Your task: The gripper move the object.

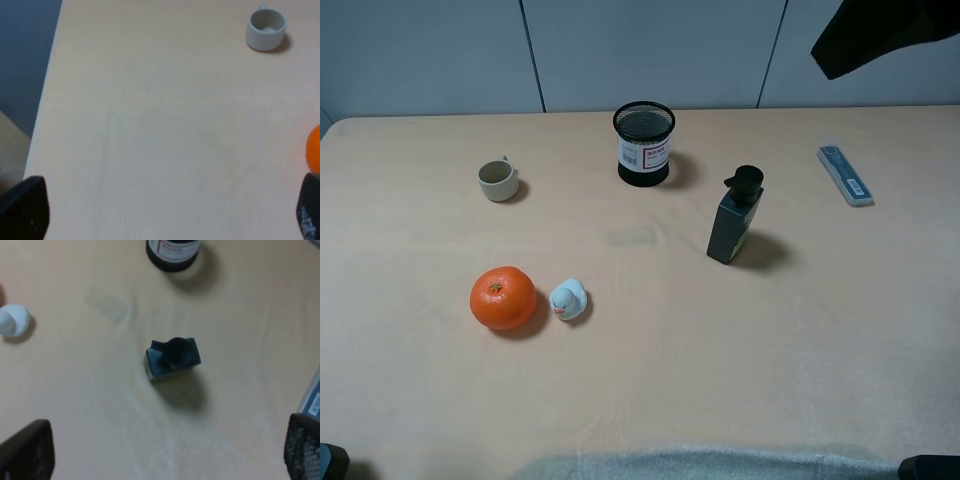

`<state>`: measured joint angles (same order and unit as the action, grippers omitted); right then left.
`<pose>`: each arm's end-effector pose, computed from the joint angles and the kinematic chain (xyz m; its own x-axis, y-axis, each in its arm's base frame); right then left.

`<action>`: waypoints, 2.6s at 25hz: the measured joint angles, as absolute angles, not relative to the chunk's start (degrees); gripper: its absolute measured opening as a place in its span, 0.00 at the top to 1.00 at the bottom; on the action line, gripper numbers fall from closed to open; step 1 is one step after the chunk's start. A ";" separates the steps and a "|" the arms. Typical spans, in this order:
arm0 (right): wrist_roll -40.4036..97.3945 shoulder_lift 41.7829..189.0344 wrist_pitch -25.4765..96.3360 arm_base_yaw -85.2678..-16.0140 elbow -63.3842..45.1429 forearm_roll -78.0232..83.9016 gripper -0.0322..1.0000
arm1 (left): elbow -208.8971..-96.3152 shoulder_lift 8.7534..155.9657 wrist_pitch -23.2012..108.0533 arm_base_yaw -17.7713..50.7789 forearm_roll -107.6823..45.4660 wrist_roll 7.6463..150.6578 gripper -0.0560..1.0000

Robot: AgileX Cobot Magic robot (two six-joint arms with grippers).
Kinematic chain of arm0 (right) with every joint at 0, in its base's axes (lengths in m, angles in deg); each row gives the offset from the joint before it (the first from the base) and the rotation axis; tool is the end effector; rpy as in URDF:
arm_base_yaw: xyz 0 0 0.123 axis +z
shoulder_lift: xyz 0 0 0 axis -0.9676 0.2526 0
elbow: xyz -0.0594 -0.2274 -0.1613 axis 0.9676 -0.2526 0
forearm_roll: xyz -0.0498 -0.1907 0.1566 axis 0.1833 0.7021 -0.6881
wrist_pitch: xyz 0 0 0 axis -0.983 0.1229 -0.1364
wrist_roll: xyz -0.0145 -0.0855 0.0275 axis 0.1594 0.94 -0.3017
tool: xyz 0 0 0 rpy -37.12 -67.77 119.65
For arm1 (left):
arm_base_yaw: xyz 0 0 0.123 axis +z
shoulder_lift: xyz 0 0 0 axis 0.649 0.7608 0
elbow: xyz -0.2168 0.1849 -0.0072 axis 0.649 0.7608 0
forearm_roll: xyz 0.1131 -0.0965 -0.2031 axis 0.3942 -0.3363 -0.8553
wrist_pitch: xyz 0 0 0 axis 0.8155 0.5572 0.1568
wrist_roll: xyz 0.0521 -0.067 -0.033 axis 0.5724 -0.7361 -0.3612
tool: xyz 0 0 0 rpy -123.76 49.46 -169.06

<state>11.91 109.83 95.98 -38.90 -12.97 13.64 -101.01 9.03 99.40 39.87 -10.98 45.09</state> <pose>0.1771 0.1258 0.4043 -0.5888 -0.5920 -0.5503 -0.6526 0.7499 -0.1084 -0.0043 0.0092 0.2743 -0.4655 0.0610 -0.8829 -0.0529 0.9939 0.0966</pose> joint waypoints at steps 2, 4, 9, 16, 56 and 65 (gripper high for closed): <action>11.91 107.88 95.98 -38.90 -14.45 13.71 0.30 | -101.01 9.03 99.40 39.87 -10.98 45.09 0.01; 11.91 106.09 95.98 -38.90 -16.54 13.87 0.30 | -101.01 9.03 99.40 39.87 -10.98 45.09 0.01; 11.91 102.06 95.98 -38.90 -21.16 14.01 0.30 | -101.01 9.03 99.40 39.87 -10.98 45.09 0.01; 8.88 94.76 96.04 -38.90 -28.00 14.54 0.30 | -101.01 9.03 99.40 39.87 -10.98 45.09 0.01; 4.70 41.91 85.46 -70.87 -60.08 14.88 0.30 | -101.01 9.03 99.40 39.87 -10.98 45.09 0.01; 4.70 41.91 85.11 -70.87 -61.03 14.77 0.30 | -101.01 9.03 99.40 39.87 -10.98 45.09 0.01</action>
